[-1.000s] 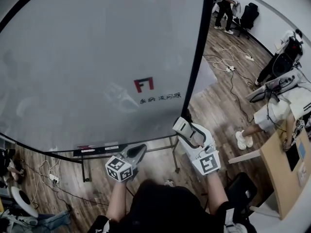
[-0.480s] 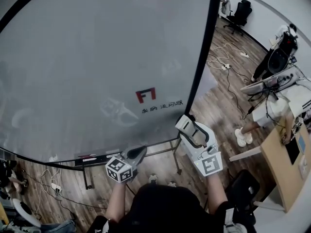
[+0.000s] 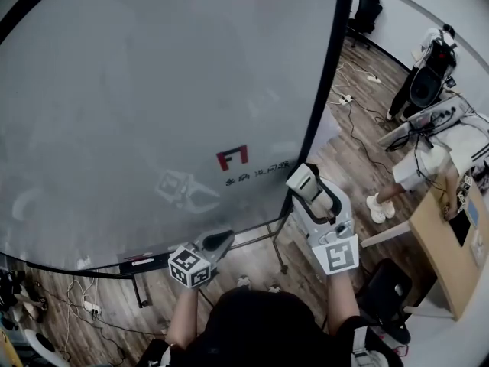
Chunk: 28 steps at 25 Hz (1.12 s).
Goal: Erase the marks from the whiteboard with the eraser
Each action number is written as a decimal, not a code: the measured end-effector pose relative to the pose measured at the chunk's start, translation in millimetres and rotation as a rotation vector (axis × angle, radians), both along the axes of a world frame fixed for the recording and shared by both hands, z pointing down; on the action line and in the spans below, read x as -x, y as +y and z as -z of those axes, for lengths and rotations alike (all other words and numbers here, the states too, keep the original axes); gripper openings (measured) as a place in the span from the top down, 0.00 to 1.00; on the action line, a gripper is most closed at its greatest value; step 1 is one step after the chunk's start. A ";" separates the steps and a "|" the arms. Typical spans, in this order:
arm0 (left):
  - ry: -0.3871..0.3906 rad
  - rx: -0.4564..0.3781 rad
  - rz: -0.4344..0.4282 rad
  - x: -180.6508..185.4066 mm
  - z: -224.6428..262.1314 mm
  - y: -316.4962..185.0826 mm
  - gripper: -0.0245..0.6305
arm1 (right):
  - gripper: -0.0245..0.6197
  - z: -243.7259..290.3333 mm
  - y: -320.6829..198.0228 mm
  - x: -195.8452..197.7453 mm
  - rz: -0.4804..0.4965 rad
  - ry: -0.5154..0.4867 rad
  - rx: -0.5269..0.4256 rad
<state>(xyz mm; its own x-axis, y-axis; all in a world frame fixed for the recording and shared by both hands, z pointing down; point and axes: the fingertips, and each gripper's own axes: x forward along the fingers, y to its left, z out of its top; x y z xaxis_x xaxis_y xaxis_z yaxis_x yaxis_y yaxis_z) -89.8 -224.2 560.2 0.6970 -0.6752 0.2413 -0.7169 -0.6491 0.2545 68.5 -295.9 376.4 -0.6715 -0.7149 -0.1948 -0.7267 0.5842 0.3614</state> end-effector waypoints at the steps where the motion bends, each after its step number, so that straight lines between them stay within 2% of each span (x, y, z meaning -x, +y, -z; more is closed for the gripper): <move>1: 0.000 0.000 -0.006 1.1 0.1 -1.0 0.94 | 0.59 4.6 -1.4 -0.6 -0.010 -0.007 -0.014; 7: -0.002 -0.004 -0.034 6.9 0.3 -6.0 0.94 | 0.59 15.1 -7.0 9.2 -0.051 -0.008 -0.058; 17: -0.009 -0.002 -0.075 24.8 -5.5 -10.8 0.94 | 0.60 9.0 -14.3 22.8 -0.151 -0.008 -0.068; 28: -0.044 -0.005 -0.200 15.4 -16.9 -7.8 0.94 | 0.60 4.8 -10.5 39.1 -0.190 -0.034 -0.073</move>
<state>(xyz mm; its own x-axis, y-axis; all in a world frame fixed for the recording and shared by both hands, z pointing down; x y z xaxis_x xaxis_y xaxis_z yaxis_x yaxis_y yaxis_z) -105.2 -232.0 577.1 0.8061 -0.5258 0.2717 -0.5841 -0.7806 0.2225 29.4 -306.4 371.6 -0.5184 -0.8110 -0.2712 -0.8337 0.4087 0.3714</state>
